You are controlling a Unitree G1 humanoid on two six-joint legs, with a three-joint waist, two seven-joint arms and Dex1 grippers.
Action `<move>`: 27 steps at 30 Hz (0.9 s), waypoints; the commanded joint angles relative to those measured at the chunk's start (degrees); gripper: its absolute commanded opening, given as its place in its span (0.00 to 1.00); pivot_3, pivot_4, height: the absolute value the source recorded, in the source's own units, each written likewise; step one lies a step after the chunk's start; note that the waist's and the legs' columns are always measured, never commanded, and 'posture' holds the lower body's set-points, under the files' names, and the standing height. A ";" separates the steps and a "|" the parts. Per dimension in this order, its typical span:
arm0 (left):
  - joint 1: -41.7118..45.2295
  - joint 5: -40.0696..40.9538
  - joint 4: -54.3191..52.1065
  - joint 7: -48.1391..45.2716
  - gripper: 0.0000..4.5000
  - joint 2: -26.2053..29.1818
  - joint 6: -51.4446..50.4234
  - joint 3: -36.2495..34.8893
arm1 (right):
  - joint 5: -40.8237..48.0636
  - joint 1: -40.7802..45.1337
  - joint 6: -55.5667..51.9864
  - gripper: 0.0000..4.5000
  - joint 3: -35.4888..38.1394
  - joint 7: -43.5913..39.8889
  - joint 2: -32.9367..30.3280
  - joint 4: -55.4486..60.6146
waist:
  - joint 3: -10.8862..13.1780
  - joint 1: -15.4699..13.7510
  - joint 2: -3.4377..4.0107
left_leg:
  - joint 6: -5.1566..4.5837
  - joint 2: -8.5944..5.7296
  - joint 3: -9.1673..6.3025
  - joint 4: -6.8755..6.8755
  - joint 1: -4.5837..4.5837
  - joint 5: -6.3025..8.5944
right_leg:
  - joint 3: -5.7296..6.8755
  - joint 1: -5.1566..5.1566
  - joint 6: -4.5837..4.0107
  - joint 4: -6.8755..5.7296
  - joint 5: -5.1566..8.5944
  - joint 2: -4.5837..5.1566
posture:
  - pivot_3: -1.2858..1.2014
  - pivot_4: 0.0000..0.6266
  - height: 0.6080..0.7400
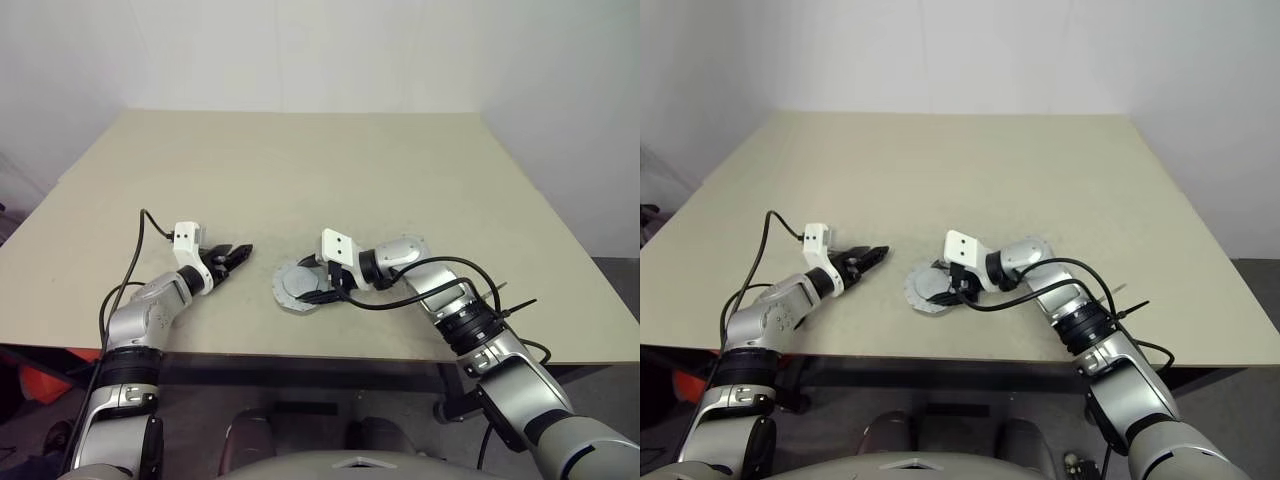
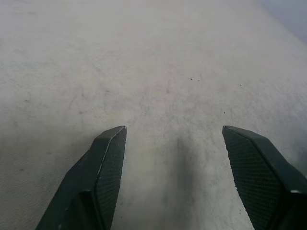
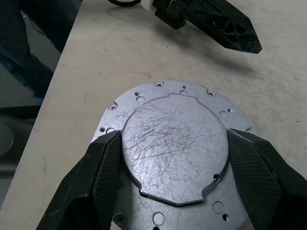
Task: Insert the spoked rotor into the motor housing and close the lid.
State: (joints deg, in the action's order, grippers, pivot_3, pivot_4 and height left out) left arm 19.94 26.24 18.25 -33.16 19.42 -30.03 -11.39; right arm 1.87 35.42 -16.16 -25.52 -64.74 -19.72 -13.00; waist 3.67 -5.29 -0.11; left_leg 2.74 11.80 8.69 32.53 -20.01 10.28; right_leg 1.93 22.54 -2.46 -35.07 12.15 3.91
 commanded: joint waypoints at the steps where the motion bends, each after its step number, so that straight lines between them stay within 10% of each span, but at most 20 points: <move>1: -0.73 -0.24 -0.40 0.65 0.75 0.49 -0.48 -0.74 | -0.06 1.71 -1.15 0.66 0.17 -0.44 0.36 -1.11 | 0.00 0.02 0.00 | 0.00 0.00 0.00 0.00 0.00 0.00 | 0.00 0.00 0.00 0.00 0.00 0.00 | 0.52 0.00 1.00; 27: -2.15 0.59 -1.74 1.90 0.75 -0.08 -0.59 -0.91 | 0.65 2.53 -0.58 0.66 0.33 -3.69 -0.45 -1.43 | -0.01 -0.11 -0.01 | -0.10 0.01 -0.01 0.05 0.05 0.06 | 0.01 -0.15 0.00 0.08 0.00 0.02 | 0.52 0.00 1.00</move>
State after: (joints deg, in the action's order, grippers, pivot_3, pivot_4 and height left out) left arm 18.74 26.97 16.84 -31.99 19.03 -29.97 -11.43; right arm 1.87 37.96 -16.73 -25.48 -67.37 -20.07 -16.24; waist 3.66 -5.39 -0.13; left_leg 2.64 11.80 8.68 32.58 -19.96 10.34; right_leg 1.94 22.39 -2.46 -35.00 12.15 3.93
